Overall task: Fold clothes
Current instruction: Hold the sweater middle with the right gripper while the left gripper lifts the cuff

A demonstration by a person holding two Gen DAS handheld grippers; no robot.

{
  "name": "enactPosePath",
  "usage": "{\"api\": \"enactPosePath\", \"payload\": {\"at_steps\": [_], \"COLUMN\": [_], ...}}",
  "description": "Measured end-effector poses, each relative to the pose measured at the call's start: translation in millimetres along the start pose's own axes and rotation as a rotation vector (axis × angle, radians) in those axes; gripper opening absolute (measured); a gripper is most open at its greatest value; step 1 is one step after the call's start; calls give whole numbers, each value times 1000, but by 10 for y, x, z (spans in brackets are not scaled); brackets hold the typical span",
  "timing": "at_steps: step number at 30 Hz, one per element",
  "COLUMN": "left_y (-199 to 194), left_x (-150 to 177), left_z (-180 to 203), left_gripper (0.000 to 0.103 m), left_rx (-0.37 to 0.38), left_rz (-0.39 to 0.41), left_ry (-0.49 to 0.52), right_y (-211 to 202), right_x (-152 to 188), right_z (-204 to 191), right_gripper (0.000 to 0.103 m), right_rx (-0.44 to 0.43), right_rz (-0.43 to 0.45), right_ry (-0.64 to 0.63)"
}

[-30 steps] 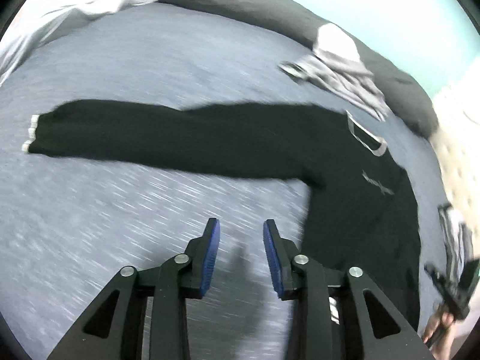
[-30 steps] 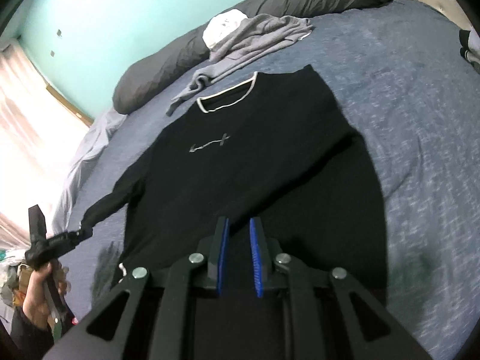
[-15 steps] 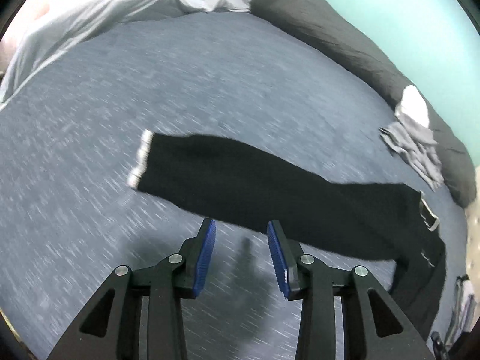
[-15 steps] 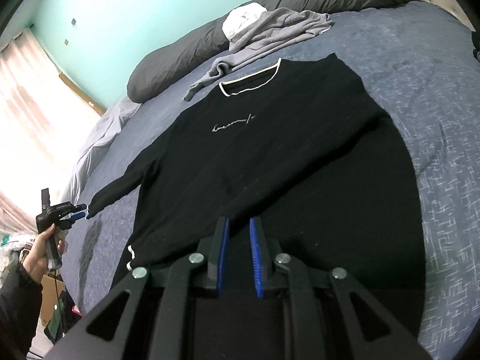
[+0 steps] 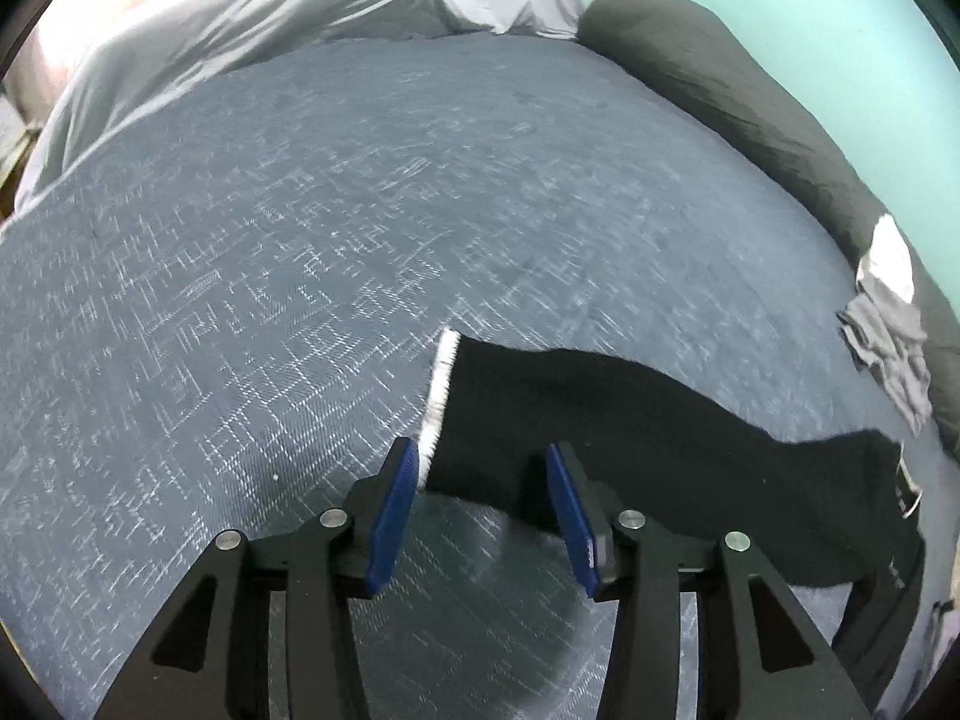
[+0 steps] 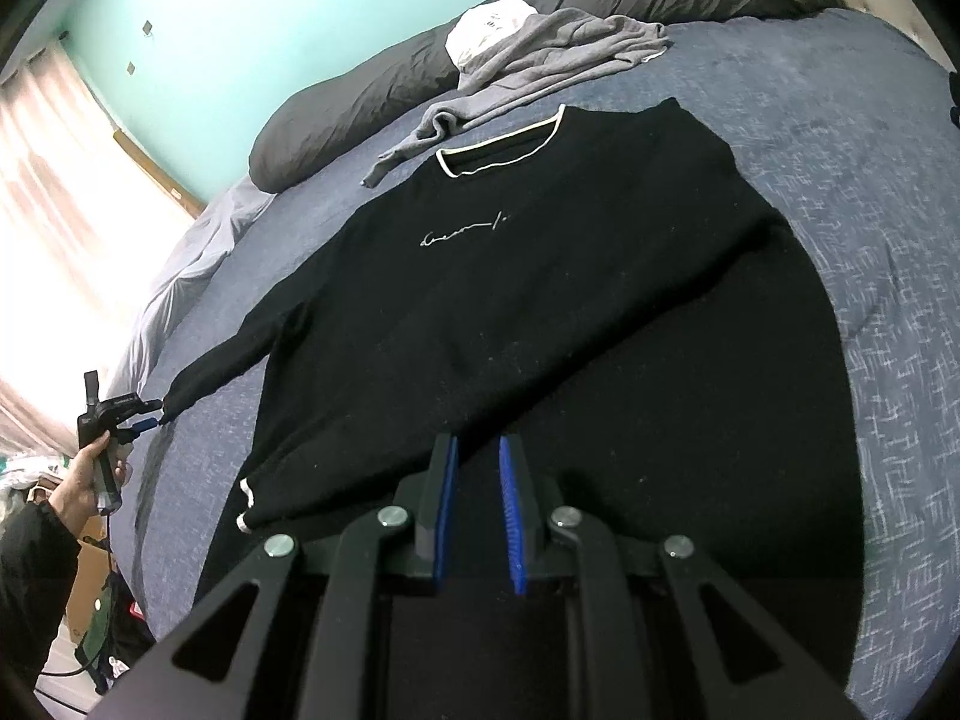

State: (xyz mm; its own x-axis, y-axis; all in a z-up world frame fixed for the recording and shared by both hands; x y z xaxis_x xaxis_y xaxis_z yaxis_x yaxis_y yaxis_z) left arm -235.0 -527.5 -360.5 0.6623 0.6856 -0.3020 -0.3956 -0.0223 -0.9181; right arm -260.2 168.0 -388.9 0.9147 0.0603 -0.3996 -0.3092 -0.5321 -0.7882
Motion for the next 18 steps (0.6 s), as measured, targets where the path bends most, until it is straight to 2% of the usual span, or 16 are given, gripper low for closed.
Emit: {"api": "enactPosePath", "payload": {"at_steps": [7,15,17,18], "left_y": [89,118,110,101], "left_x": [10,-21,-43,-53], "left_z": [-104,-6,5,10], "left_gripper": [49,47,37,27], "left_rx": [50,48,29,18], "left_rz": [-6,3,17,24], "left_ry": [-45,-14,-2,4], "right_y": [58,62,60,60], "right_x": [22,26,26,27], "right_z": [-21,11,18,21], "right_gripper": [14,14,14,14], "right_rx": [1,-4,-7,-7], "right_rz": [-11,-9,-8,-9], "right_ry": [-9,1,5,6]}}
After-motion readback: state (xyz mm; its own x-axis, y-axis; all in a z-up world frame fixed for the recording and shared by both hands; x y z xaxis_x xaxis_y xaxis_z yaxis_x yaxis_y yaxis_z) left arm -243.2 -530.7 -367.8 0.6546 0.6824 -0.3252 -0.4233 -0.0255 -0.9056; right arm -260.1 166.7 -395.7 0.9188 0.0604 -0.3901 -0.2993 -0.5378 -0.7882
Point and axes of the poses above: each gripper's, at about its wrist camera, not at the fingertips, and y roughly the way its jaws point, z to its right, x to its underside, the point moved 5 cm from there along y, roughly the way its jaws point, and after that the axes turned 12 degrees about -z, right-handed, at the moved point
